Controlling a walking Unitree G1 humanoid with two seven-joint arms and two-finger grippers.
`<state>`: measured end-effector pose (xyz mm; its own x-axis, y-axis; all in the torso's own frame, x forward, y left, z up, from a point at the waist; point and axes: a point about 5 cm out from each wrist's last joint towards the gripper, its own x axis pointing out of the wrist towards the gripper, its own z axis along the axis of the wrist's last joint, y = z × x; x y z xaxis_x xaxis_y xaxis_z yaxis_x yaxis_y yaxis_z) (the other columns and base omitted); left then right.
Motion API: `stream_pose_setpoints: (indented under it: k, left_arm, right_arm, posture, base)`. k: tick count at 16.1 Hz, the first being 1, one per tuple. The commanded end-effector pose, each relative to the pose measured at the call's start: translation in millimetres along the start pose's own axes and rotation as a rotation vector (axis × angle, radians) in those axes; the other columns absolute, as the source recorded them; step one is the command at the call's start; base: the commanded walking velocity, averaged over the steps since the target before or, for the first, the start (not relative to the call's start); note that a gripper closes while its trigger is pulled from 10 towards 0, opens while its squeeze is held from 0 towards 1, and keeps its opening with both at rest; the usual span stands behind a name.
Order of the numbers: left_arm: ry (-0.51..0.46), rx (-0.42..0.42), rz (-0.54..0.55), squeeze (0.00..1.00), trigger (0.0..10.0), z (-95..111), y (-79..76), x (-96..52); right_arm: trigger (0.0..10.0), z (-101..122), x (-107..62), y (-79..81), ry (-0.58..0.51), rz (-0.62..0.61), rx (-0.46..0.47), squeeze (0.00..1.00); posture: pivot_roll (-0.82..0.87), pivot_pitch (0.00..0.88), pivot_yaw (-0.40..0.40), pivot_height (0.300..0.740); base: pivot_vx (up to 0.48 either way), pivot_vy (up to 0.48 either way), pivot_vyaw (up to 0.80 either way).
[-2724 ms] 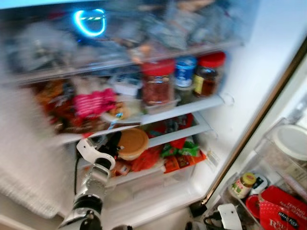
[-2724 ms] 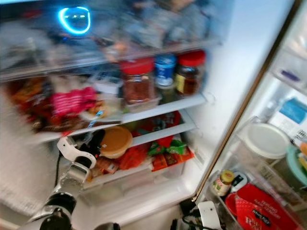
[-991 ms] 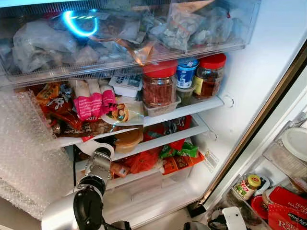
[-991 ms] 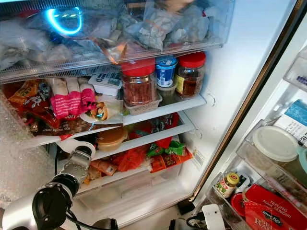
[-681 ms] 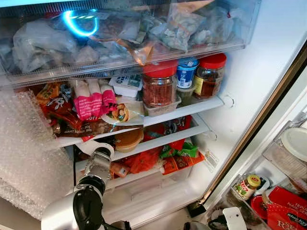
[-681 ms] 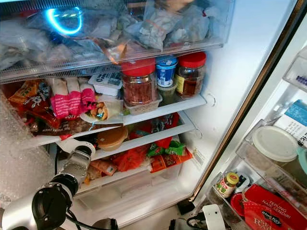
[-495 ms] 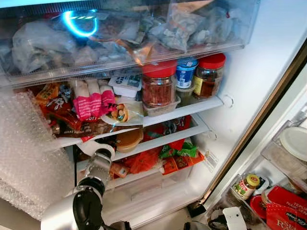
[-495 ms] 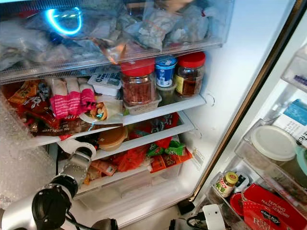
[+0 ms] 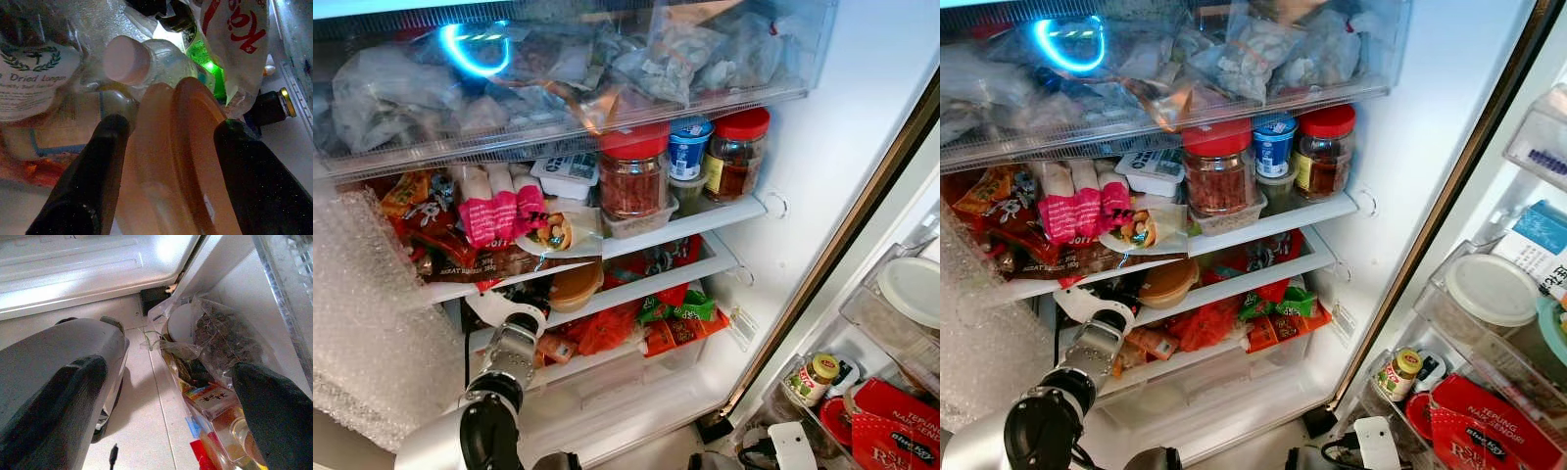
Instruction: Restocking fridge
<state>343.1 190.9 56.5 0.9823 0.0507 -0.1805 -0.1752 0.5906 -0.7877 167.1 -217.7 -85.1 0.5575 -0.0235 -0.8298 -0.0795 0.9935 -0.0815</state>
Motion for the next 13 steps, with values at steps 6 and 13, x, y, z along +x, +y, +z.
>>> stream_pose_setpoints:
  k: [6,13]
  left_arm:
    - [0.077,0.010,-0.068,0.00,10.0,-14,2.3,-6.3]
    - [0.128,0.024,-0.105,0.00,10.0,-22,7.2,-13.5]
  right_arm:
    - [10.0,-1,1.1,7.7,0.005,0.012,0.016,0.00]
    - [10.0,-2,1.1,10.0,0.008,0.021,0.009,0.00]
  posture:
    - [-0.11,0.000,0.021,0.645]
    - [-0.10,0.000,0.030,0.645]
  base:
    - [0.000,0.000,0.00]
    - [0.000,0.000,0.00]
